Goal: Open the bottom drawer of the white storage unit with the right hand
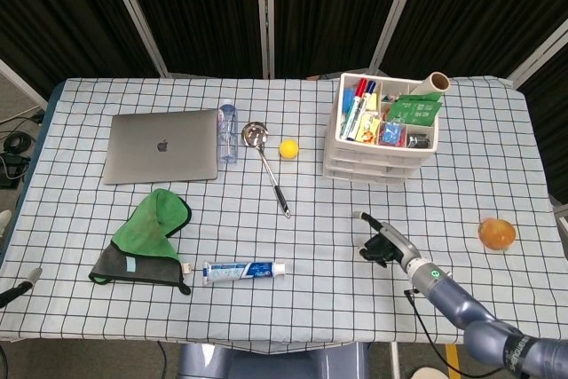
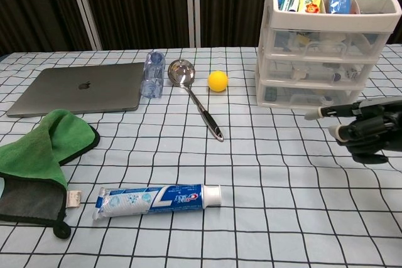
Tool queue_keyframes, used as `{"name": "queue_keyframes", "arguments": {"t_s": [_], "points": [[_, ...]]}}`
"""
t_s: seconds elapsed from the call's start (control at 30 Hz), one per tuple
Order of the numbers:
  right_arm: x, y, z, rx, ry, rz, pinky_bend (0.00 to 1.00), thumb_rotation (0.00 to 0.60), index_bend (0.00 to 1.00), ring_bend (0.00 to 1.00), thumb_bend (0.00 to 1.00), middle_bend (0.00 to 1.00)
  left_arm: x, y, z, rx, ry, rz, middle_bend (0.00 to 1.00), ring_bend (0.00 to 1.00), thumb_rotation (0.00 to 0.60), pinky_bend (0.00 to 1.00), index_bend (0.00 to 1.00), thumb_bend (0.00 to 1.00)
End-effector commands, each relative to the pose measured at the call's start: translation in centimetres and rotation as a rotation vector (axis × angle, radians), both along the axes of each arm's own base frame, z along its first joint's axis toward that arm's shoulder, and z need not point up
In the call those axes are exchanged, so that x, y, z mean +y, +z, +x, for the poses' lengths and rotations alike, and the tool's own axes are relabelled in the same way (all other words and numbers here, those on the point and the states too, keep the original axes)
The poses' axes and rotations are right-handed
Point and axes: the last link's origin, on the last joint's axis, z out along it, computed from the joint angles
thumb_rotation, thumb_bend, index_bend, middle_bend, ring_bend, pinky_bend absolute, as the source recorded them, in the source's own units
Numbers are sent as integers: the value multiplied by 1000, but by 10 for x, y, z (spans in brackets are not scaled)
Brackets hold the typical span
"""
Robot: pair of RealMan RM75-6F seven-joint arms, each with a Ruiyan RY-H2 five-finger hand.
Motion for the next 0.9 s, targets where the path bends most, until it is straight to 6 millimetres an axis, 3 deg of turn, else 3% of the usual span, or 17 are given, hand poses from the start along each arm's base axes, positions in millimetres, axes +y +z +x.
{"name": "queue_keyframes", "arguments": {"t_s": [0.03, 0.5, 0.9], "points": [[-16, -10, 4, -39, -47, -10, 880, 600, 93, 988, 584, 981, 0, 0, -1, -2, 2, -2, 0, 0, 600, 0, 0, 0], [-50, -27, 7, -298, -330, -59, 879, 600, 144, 989, 597, 981, 1, 0, -1, -5, 4, -7, 0, 0, 600, 0, 0, 0], [-55, -40, 4, -342, -400, -29, 879, 600, 70, 989, 596, 981, 0, 1, 0, -8, 4, -11, 0, 0, 600, 0, 0, 0]]}}
